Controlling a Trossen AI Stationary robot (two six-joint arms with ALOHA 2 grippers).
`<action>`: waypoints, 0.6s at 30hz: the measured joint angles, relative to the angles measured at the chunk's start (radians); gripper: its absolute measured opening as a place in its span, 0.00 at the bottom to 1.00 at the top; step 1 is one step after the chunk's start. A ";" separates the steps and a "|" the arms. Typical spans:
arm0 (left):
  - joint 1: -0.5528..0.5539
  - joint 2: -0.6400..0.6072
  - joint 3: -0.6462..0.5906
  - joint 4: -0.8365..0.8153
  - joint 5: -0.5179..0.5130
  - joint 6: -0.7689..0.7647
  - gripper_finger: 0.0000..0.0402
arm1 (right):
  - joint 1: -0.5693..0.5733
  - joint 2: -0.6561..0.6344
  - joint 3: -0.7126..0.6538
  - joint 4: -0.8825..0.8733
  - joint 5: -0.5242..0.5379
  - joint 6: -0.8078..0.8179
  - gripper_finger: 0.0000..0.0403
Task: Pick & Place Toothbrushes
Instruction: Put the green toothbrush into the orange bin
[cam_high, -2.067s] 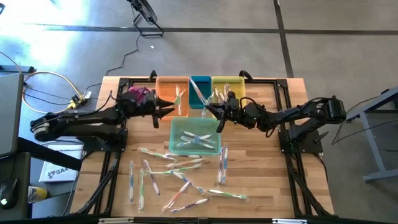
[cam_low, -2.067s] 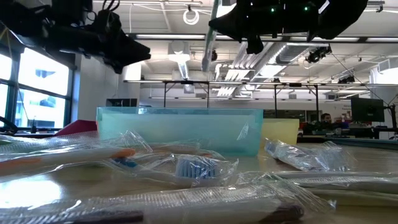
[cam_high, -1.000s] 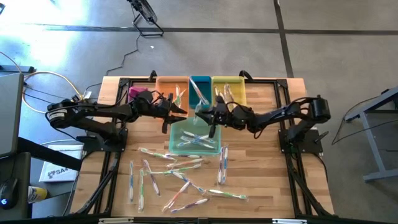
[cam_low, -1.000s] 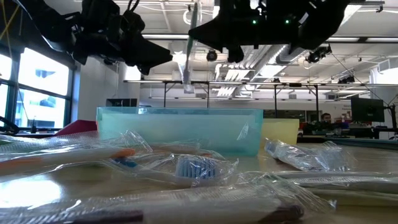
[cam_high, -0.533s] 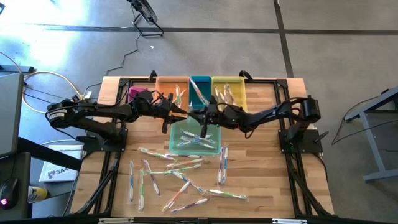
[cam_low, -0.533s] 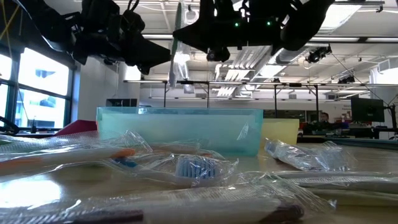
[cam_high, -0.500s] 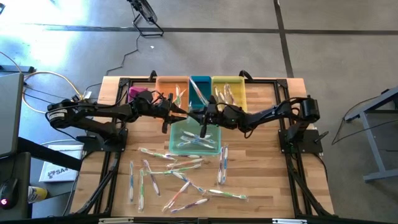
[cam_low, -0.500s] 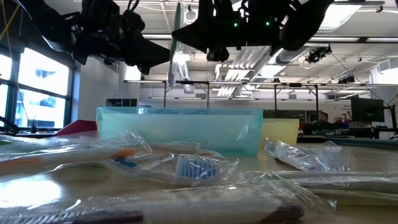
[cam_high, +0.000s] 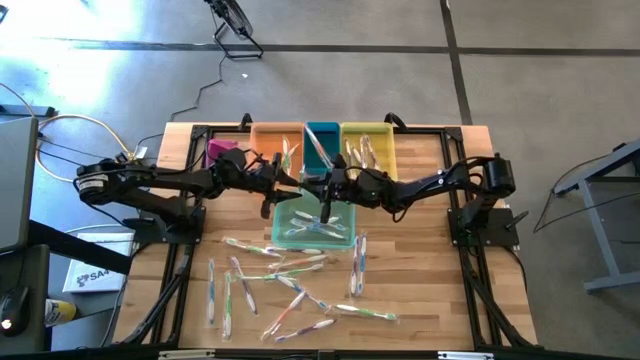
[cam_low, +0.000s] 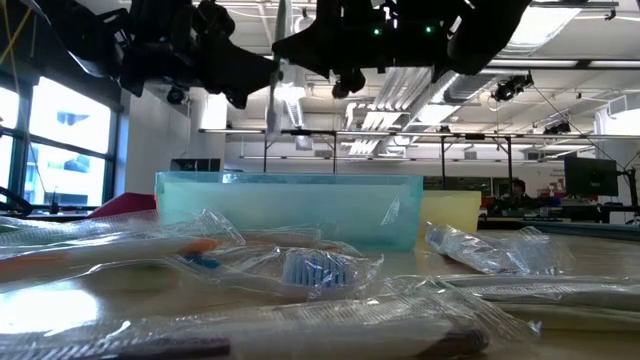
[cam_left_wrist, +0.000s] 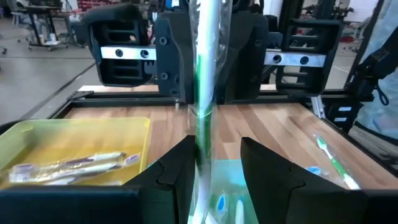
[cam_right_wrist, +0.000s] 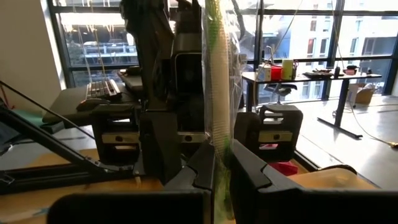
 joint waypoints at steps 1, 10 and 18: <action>0.000 0.000 0.001 -0.001 -0.003 0.000 0.31 | 0.000 0.000 0.000 0.000 -0.001 0.001 0.03; 0.001 0.001 0.001 -0.014 -0.054 0.000 0.31 | 0.005 0.000 0.000 -0.002 0.009 0.001 0.03; 0.001 0.005 0.002 -0.013 -0.056 0.000 0.31 | 0.005 0.000 0.000 -0.004 0.007 -0.002 0.03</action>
